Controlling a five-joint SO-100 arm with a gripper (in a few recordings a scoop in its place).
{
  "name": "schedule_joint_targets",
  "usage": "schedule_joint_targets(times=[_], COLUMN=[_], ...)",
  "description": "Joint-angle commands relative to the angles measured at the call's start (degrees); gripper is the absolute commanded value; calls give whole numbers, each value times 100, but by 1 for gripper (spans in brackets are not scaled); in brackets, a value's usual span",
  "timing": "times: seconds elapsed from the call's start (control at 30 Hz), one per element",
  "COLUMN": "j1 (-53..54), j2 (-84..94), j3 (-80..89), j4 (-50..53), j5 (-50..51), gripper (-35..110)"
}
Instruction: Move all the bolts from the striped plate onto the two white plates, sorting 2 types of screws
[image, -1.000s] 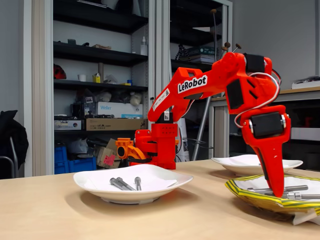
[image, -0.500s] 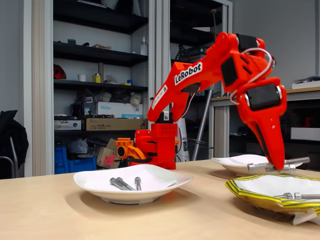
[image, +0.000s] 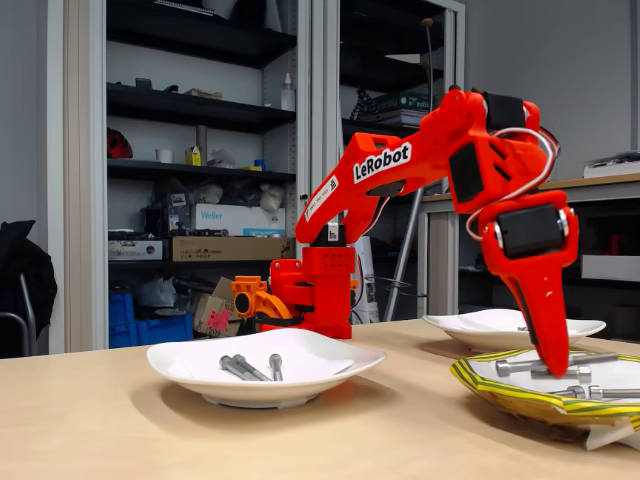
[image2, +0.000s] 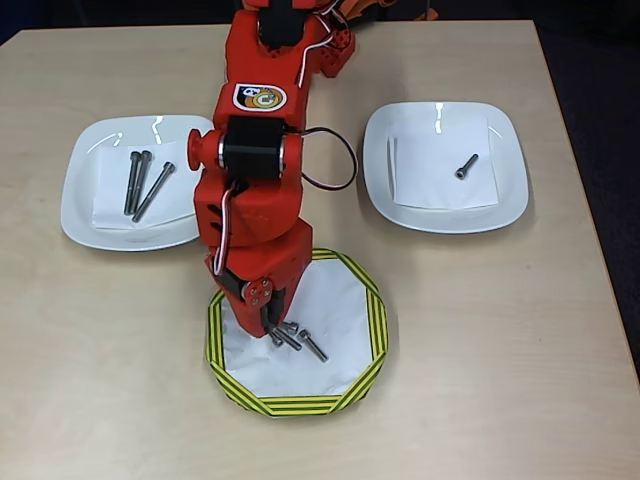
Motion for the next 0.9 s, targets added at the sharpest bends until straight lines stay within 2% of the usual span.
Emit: schedule_joint_targets(times=[0.0, 0.87], j1=[26, -70], j2=[0, -703], j3=[-334, -1028], j4=[123, 246], j5=[158, 316], gripper=[0, 0])
